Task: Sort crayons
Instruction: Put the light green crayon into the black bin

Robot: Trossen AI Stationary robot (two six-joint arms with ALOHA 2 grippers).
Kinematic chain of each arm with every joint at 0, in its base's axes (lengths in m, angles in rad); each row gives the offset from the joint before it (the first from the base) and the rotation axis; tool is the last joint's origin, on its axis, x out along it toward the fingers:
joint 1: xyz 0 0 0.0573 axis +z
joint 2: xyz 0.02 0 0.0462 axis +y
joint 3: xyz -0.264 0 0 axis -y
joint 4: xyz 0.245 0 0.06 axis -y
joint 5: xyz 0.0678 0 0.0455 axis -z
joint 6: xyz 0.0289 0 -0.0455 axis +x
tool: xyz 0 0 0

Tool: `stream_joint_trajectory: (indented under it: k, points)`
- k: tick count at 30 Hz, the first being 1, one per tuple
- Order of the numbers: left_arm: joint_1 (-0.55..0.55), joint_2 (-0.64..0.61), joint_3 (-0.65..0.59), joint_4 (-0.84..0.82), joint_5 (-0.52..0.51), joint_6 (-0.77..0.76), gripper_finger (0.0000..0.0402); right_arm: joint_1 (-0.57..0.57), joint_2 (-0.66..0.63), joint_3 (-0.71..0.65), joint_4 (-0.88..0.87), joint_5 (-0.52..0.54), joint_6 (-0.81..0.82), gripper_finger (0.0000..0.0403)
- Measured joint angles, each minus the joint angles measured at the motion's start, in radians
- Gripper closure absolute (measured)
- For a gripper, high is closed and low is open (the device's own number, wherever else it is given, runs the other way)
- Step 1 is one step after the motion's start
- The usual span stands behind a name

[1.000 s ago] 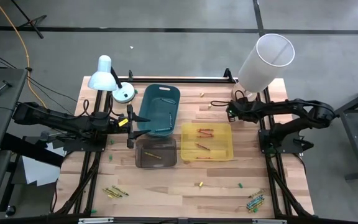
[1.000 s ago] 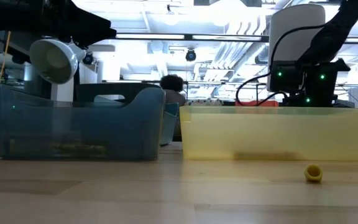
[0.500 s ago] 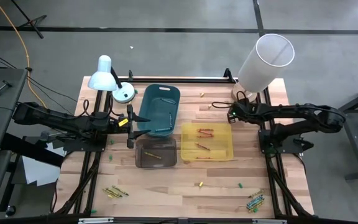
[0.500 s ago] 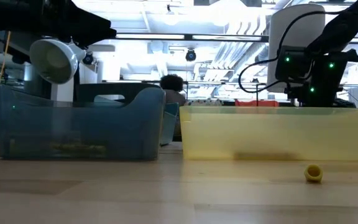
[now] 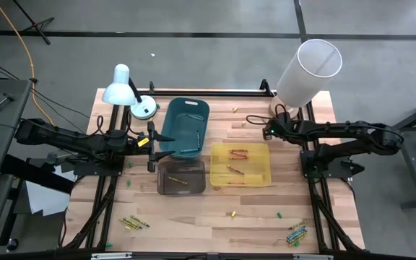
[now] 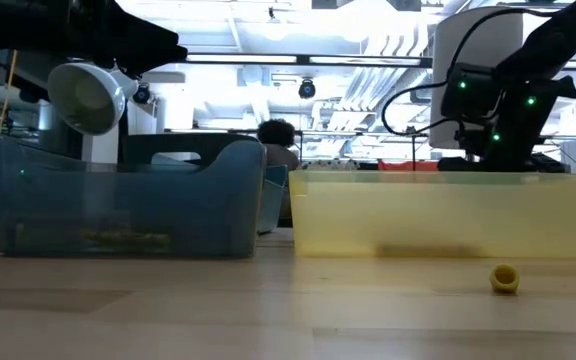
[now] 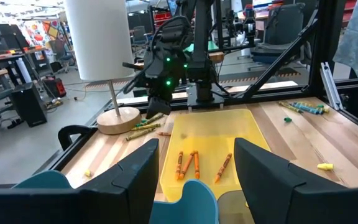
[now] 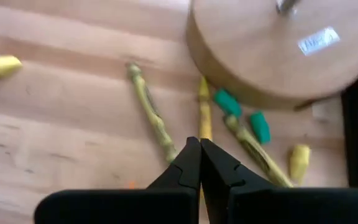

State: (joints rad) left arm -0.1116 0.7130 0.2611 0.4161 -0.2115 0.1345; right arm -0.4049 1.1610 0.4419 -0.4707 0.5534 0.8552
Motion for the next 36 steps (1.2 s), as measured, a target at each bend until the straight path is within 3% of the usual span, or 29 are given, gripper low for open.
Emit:
stream_joint_trajectory:
  k: [5, 14, 18, 26, 36]
  points:
    - [0.000, 0.000, 0.000, 0.000, 0.000, -0.002, 0.0206, 0.000, 0.031, 0.001, 0.046, 0.044, -0.018, 0.0390]
    - [0.000, 0.000, 0.000, 0.000, 0.000, -0.002, 0.0206, -0.001, 0.175, 0.001, 0.051, 0.056, 0.027, 0.0280]
    - [0.000, 0.000, 0.000, 0.000, 0.000, -0.002, 0.0206, -0.027, 0.209, 0.001, 0.052, 0.057, 0.053, 0.0260]
    - [0.000, 0.000, 0.000, 0.000, 0.000, -0.002, 0.0206, -0.066, 0.260, 0.004, 0.101, 0.049, 0.061, 0.0278]
    - [0.000, 0.000, 0.000, 0.000, 0.000, -0.002, 0.0206, -0.068, 0.264, 0.006, 0.109, -0.010, 0.036, 0.0339]
